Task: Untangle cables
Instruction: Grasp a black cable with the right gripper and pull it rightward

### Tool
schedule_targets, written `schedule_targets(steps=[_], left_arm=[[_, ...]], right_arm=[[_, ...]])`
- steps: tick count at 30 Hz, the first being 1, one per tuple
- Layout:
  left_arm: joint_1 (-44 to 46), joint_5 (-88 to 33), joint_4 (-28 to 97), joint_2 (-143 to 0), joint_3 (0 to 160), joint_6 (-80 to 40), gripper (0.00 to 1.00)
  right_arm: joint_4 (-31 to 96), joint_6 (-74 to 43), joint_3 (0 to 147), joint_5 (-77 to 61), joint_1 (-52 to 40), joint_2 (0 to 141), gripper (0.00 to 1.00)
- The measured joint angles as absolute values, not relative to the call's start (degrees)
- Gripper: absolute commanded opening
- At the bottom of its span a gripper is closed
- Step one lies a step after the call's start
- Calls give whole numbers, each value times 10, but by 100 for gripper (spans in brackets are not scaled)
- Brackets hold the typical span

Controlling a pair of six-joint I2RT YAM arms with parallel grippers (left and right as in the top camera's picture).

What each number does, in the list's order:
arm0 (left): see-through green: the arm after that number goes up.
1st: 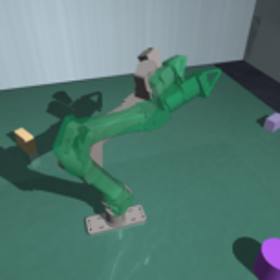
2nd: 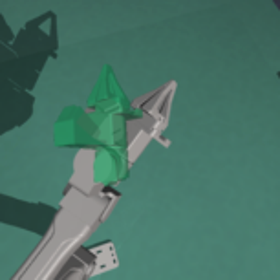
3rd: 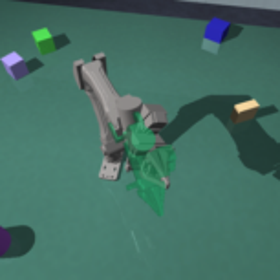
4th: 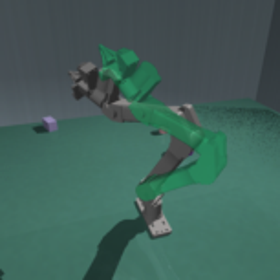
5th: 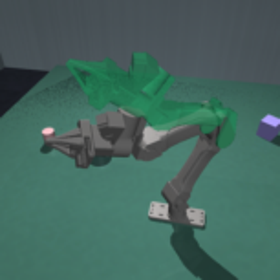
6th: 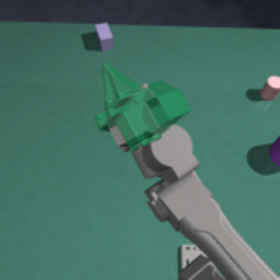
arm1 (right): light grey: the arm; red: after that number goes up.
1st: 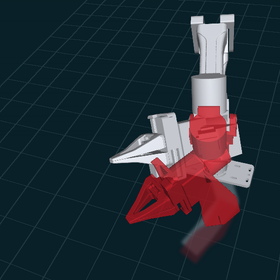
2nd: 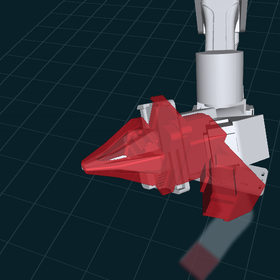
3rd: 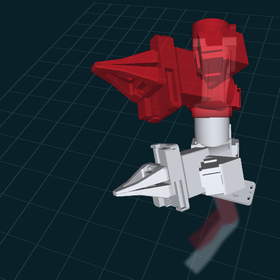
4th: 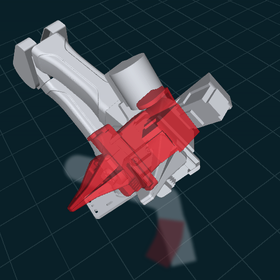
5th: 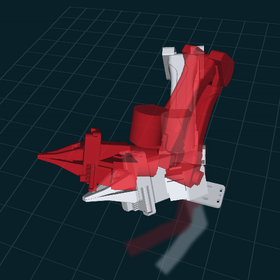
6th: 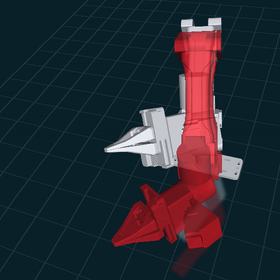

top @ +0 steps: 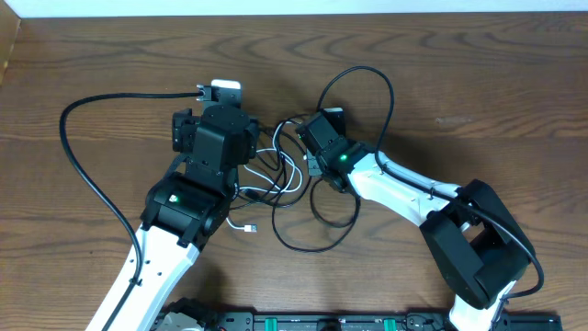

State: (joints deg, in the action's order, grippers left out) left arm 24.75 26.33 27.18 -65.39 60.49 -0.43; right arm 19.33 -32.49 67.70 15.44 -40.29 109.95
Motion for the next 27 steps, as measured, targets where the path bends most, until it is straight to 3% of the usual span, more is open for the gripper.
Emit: schedule_targets(steps=[6,12,21,27], left_arm=[[248,256,287,-654,605,-4,84],[248,256,290,-654,605,-4,84],[248,235,290,-654,605,-5,84],[248,206,290,-654,605,-5,84]], right_arm=[[259,-311,677,155,-396,1079,1],[350,-220,712,171,-384,926,1],[355,-122,855,278,-354,693,1],[346,-90,896,316,-305,619,2]])
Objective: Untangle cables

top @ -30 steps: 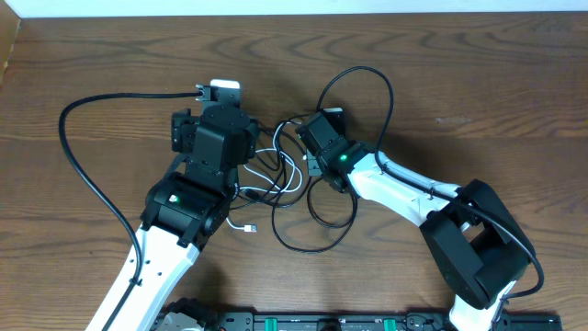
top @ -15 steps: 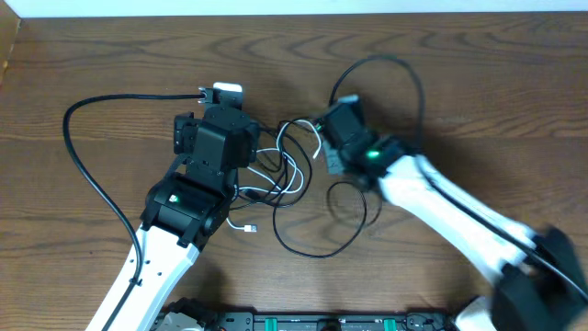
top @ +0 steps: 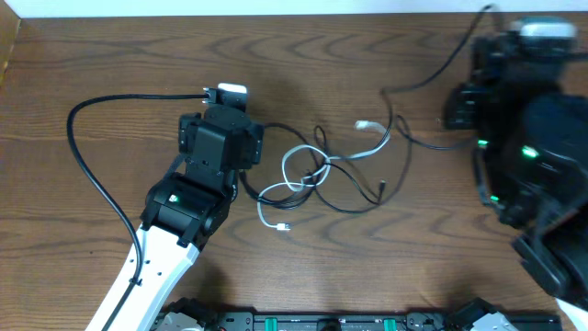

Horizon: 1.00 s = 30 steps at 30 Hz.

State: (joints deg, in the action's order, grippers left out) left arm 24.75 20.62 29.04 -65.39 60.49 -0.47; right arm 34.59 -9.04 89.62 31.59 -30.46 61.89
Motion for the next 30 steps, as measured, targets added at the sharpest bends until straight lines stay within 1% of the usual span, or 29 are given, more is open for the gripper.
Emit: schedule_targets(steps=[6,12,18,25,28,30], left_arm=[[248,110,290,-673,605,-5,84],[248,-47,289,-743,605,7,84],[248,-198,296,-823,605,63,83],[260,-257,297,-895,605,175,84],[265,-265,263,-928,605,199,83],[269,-267,228,-948,605,211,79]], right_arm=[[351,-83,900,322,-297,601,2],[368,-80,900,321,-297,619,2],[383,-80,900,302,-297,645,1],[394,-80,900,295,-297,649,1],[401,-80,900,293,-297,649,1],[404,-80,900,293,-297,649,2]])
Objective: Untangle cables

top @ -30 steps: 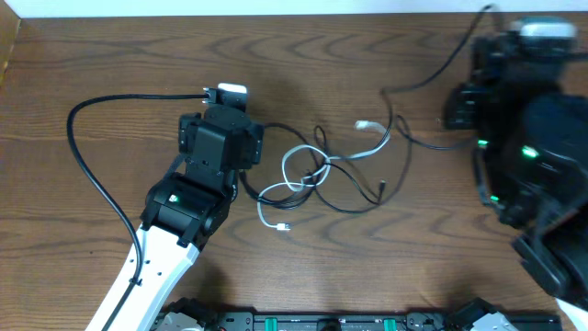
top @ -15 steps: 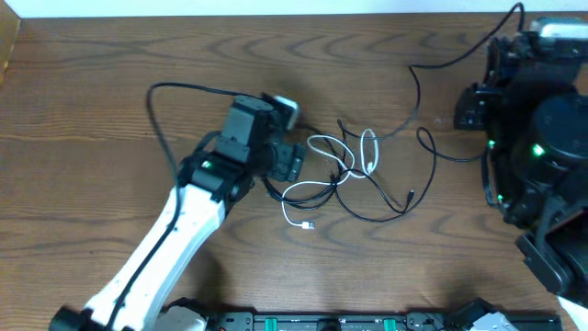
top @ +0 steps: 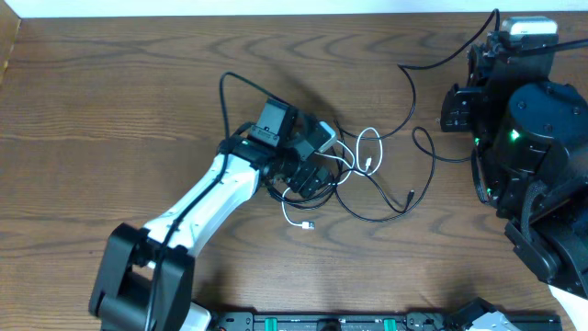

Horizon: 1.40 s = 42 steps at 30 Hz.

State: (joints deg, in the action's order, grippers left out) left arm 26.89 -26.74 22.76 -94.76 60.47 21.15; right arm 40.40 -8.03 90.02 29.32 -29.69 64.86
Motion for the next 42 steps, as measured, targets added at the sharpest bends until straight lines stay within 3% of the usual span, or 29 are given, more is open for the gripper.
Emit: schedule_targets(steps=[11,18,21,23,26,36,42], left_arm=[[272,-271,90,-999,605,313,76],[272,-271,72,-1040,605,351,74],[272,-271,70,-1059,605,362,68],[272,-271,68,-1070,605,369,55],[272,-271,55,-1082,605,380,8],[247,-251,25,-1072,605,408,7],[206,-186,27,-933,605,408,7]], right_arm=[[444,-80,900,292,-297,649,1],[461,-81,900,292,-297,649,2],[463,-83,900,291,-297,649,1],[463,-85,900,286,-297,649,2],[465,-86,900,275,-297,649,2],[495,-90,900,277,-297,649,1],[521,-94,900,365,-294,653,2]])
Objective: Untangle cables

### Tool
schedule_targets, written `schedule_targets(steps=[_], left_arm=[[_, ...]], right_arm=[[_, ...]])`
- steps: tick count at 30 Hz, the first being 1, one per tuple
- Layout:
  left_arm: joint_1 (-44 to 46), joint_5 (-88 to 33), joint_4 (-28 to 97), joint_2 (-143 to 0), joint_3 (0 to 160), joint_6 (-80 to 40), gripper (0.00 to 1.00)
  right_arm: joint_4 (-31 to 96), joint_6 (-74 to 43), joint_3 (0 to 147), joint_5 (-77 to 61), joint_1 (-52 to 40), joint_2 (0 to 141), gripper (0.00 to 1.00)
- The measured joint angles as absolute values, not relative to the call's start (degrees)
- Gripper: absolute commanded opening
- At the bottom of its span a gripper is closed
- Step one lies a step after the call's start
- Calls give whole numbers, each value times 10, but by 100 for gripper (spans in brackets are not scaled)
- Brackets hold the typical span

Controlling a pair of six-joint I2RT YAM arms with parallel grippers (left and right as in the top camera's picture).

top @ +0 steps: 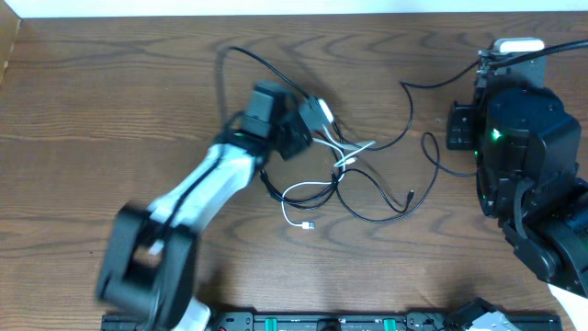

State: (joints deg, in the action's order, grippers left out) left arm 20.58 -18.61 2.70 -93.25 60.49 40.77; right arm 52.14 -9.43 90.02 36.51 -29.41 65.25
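Note:
A white cable (pixel 310 187) and black cables (pixel 372 219) lie knotted together mid-table. My left gripper (pixel 326 129) sits at the knot's upper left, blurred, and looks shut on white strands that run taut from it to the right. A white plug (pixel 309 225) lies loose below. One black cable (pixel 432 85) leads right to my right gripper (pixel 490 61) at the far right, which appears shut on its end, though the wrist partly hides the fingers. Another black loop (pixel 223 69) arcs behind the left wrist.
The brown wooden table (pixel 110 110) carries only the cables. The bulky right arm (pixel 524 156) fills the right edge. A black rail (pixel 322 322) runs along the front edge, and a pale wall strip lies beyond the far edge.
My left gripper has shifted a little up and away, and the white loop right of it is now drawn into straight strands. The right arm has barely moved.
Both grippers first stood at the tangle, the left holding a black cable end. Then the right arm was far right with a black cable stretched out. Then the left gripper was in the knot, and now it has white strands pulled taut.

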Motion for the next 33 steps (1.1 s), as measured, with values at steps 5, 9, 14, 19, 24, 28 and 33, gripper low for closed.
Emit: schedule_targets(steps=[5,9,14,19,24,28,33], left_arm=[[151,-147,34,-768,606,408,7],[95,-121,65,-664,607,408,7],[34,-72,77,-591,607,402,7],[-12,-46,79,-545,607,377,7],[-22,-40,80,-535,607,353,7],[-22,-39,89,-536,607,344,7],[-22,-42,111,-536,607,332,7]], right_arm=[[546,-121,900,463,-269,668,2],[566,-151,900,512,-224,682,2],[591,-188,900,535,-164,689,2],[617,-226,900,540,-123,690,2],[648,-266,900,540,-110,690,1],[661,-291,900,538,-105,690,1],[647,-302,900,470,-104,690,1]])
